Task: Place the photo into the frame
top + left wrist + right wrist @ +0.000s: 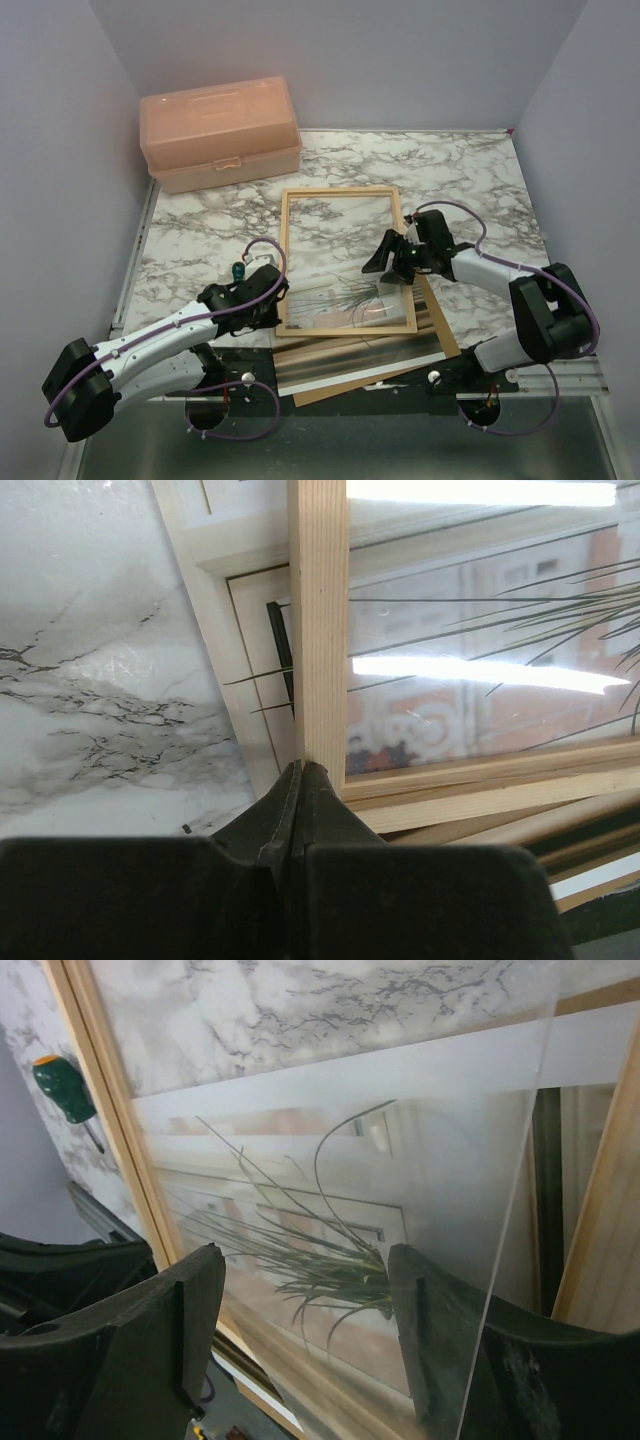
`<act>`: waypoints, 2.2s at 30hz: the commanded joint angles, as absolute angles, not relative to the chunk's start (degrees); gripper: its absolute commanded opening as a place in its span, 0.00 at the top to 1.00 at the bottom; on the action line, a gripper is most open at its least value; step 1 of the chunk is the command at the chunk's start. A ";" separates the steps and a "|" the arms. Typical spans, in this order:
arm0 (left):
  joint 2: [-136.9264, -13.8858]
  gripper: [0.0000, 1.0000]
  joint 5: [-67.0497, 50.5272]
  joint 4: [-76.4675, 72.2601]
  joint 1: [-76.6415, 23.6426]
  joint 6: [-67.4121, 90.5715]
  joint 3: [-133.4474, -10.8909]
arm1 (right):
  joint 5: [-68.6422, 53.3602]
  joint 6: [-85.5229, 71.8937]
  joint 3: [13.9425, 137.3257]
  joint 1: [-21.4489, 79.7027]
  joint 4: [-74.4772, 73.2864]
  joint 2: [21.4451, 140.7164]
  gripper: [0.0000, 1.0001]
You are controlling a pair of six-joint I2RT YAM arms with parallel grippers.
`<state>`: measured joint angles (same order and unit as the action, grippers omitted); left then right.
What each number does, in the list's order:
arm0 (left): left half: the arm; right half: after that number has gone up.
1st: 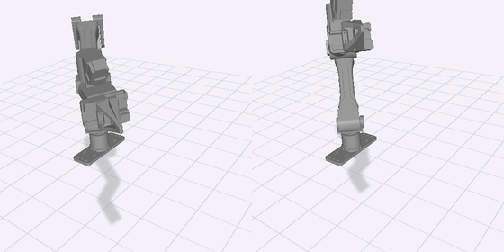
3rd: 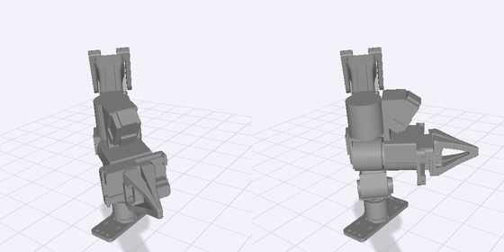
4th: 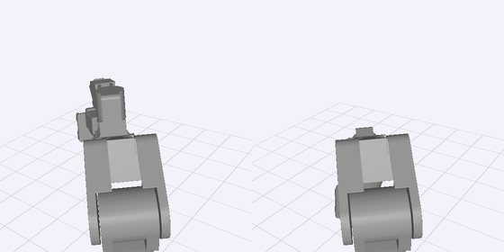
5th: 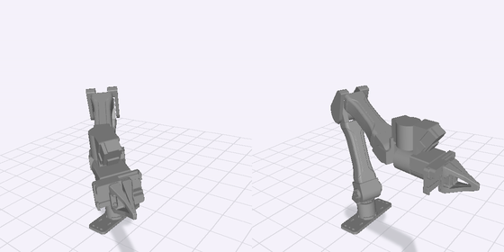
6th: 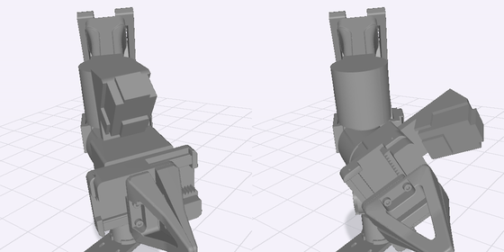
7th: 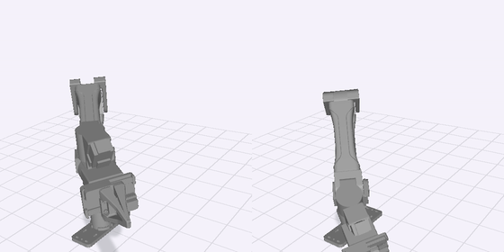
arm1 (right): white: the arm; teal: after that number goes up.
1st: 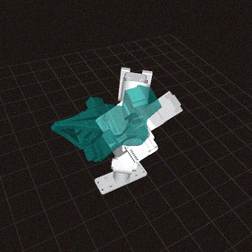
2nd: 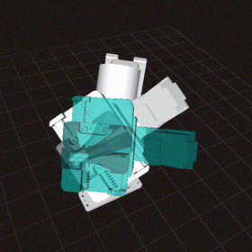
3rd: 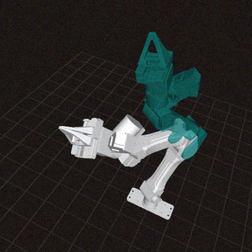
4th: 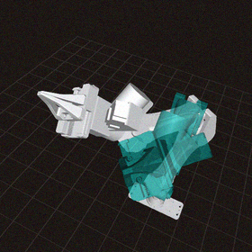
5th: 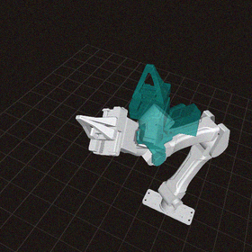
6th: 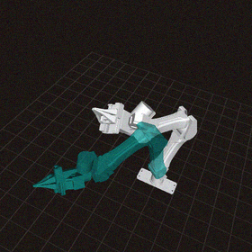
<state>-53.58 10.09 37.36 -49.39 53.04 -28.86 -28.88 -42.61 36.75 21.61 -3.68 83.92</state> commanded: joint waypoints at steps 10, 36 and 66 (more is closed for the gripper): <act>-54.65 1.00 11.25 39.55 -50.17 53.02 -28.17 | -14.66 -40.26 42.36 25.13 -19.17 81.60 0.10; -53.80 0.95 9.83 38.45 -50.30 52.54 -27.58 | -0.56 -38.26 46.99 26.02 -35.54 75.80 0.00; -54.44 0.50 4.17 30.39 -48.88 55.46 -28.65 | 0.44 -39.99 36.31 26.02 -29.04 75.67 0.44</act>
<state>-50.85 5.30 31.20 -49.30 53.95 -27.24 -0.10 -39.07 38.09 25.82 -31.94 74.83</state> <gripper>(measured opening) 0.530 0.618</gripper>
